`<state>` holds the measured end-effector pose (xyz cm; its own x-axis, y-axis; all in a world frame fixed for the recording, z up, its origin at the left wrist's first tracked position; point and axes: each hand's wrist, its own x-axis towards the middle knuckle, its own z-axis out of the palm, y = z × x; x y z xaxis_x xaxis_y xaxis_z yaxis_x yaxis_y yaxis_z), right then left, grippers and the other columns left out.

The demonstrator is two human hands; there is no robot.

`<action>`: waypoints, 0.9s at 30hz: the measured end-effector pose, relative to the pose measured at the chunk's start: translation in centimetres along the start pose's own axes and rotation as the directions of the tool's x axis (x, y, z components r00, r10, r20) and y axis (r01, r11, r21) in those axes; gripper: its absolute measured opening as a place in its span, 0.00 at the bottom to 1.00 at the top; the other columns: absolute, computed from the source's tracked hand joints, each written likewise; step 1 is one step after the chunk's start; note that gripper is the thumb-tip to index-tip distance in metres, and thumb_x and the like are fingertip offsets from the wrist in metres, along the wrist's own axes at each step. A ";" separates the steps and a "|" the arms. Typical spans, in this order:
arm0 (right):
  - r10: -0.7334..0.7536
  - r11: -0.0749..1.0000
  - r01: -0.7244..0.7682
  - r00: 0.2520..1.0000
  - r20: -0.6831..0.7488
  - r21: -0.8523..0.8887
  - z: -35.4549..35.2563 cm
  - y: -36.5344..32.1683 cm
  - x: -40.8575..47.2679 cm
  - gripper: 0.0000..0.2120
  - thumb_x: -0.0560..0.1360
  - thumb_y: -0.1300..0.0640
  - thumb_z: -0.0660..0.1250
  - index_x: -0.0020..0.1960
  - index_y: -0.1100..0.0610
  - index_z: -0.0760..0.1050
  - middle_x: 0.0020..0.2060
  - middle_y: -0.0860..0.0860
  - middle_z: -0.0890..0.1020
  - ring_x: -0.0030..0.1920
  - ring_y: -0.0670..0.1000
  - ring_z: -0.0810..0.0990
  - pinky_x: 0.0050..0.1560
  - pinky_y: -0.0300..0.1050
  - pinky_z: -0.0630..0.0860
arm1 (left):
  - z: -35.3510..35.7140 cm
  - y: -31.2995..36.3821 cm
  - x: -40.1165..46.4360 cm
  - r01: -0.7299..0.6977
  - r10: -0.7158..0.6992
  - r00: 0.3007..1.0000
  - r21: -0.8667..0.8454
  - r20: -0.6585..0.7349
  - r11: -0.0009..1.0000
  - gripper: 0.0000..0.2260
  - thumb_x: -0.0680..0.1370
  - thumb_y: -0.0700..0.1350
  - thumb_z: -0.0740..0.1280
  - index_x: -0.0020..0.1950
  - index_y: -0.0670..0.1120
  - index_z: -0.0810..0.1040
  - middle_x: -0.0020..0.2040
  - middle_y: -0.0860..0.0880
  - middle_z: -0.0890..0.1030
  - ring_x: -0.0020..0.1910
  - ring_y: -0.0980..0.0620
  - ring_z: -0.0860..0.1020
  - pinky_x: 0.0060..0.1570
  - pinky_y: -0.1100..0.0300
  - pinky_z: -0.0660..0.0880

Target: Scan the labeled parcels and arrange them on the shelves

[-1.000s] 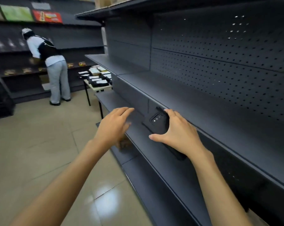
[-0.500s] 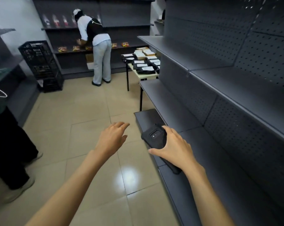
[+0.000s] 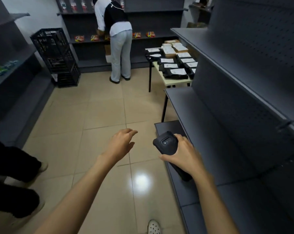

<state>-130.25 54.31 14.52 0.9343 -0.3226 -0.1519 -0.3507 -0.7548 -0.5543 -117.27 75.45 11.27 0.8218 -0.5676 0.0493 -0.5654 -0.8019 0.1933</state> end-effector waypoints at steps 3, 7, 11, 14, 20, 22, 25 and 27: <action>-0.018 1.000 0.018 1.000 -0.005 0.000 -1.2 -1.9 8.3 0.41 0.63 0.36 0.76 0.70 0.48 0.66 0.62 0.48 0.75 0.60 0.56 0.78 0.53 0.50 0.74 | -0.9 -3.3 6.7 0.026 -0.027 0.999 -0.021 -0.026 0.999 0.22 0.78 0.44 0.67 0.72 0.48 0.71 0.67 0.48 0.76 0.64 0.44 0.74 0.57 0.52 0.74; -0.048 0.999 0.048 0.998 0.045 0.014 -1.2 -4.6 17.2 0.40 0.64 0.37 0.76 0.71 0.48 0.66 0.64 0.48 0.74 0.61 0.55 0.77 0.56 0.51 0.75 | -1.3 -8.7 13.1 0.080 -0.080 0.997 -0.002 -0.023 0.997 0.21 0.78 0.45 0.68 0.71 0.48 0.72 0.65 0.49 0.77 0.64 0.44 0.75 0.55 0.51 0.74; -0.087 0.996 0.087 0.995 0.041 -0.002 0.3 -7.5 26.2 0.41 0.64 0.38 0.77 0.71 0.49 0.65 0.65 0.48 0.74 0.61 0.55 0.77 0.54 0.50 0.73 | -1.1 -14.6 20.9 0.105 -0.105 0.994 -0.008 -0.018 0.994 0.21 0.79 0.45 0.67 0.72 0.48 0.72 0.66 0.48 0.76 0.65 0.44 0.74 0.57 0.50 0.74; -0.098 0.995 0.099 0.994 0.038 -0.017 1.7 -9.9 34.0 0.41 0.63 0.37 0.76 0.71 0.48 0.66 0.64 0.47 0.74 0.60 0.53 0.78 0.51 0.48 0.72 | -0.8 -18.9 28.1 0.095 -0.095 0.995 -0.006 -0.011 0.995 0.21 0.79 0.46 0.66 0.72 0.49 0.71 0.67 0.50 0.75 0.65 0.46 0.73 0.58 0.51 0.74; -0.062 0.998 0.062 0.998 0.009 -0.004 1.4 -16.0 51.3 0.41 0.61 0.35 0.76 0.70 0.46 0.66 0.63 0.45 0.74 0.59 0.52 0.77 0.53 0.50 0.74 | -3.2 -28.0 44.9 0.019 -0.018 0.999 0.024 -0.027 1.000 0.20 0.80 0.48 0.65 0.72 0.51 0.71 0.67 0.53 0.75 0.65 0.48 0.73 0.55 0.52 0.74; -0.041 0.999 0.041 0.999 -0.029 0.006 0.9 -17.7 56.5 0.40 0.63 0.37 0.76 0.70 0.46 0.65 0.63 0.45 0.74 0.60 0.52 0.77 0.50 0.48 0.69 | -4.5 -30.9 51.0 -0.013 0.014 0.999 0.031 -0.041 0.999 0.20 0.79 0.48 0.66 0.71 0.51 0.71 0.67 0.52 0.75 0.65 0.47 0.74 0.56 0.51 0.74; 0.001 1.000 0.000 0.999 -0.054 0.029 0.9 -18.9 63.1 0.40 0.64 0.37 0.76 0.71 0.46 0.65 0.64 0.44 0.73 0.61 0.53 0.77 0.52 0.48 0.70 | -4.8 -33.7 59.0 -0.061 0.061 0.998 0.019 -0.020 0.998 0.20 0.78 0.48 0.67 0.71 0.51 0.72 0.66 0.52 0.76 0.64 0.47 0.74 0.54 0.51 0.75; 0.045 0.998 -0.044 0.998 -0.035 0.035 1.2 -19.1 67.1 0.41 0.63 0.37 0.76 0.71 0.46 0.65 0.63 0.44 0.74 0.61 0.52 0.77 0.55 0.50 0.73 | -4.0 -34.8 63.5 -0.089 0.089 0.996 0.004 0.012 0.996 0.20 0.78 0.48 0.67 0.70 0.51 0.72 0.65 0.52 0.76 0.63 0.47 0.74 0.53 0.51 0.75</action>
<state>-60.79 47.79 13.95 0.9146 -0.3765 -0.1477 -0.3890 -0.7192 -0.5757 -45.14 68.09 11.60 0.7672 -0.6391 0.0543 -0.6367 -0.7488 0.1842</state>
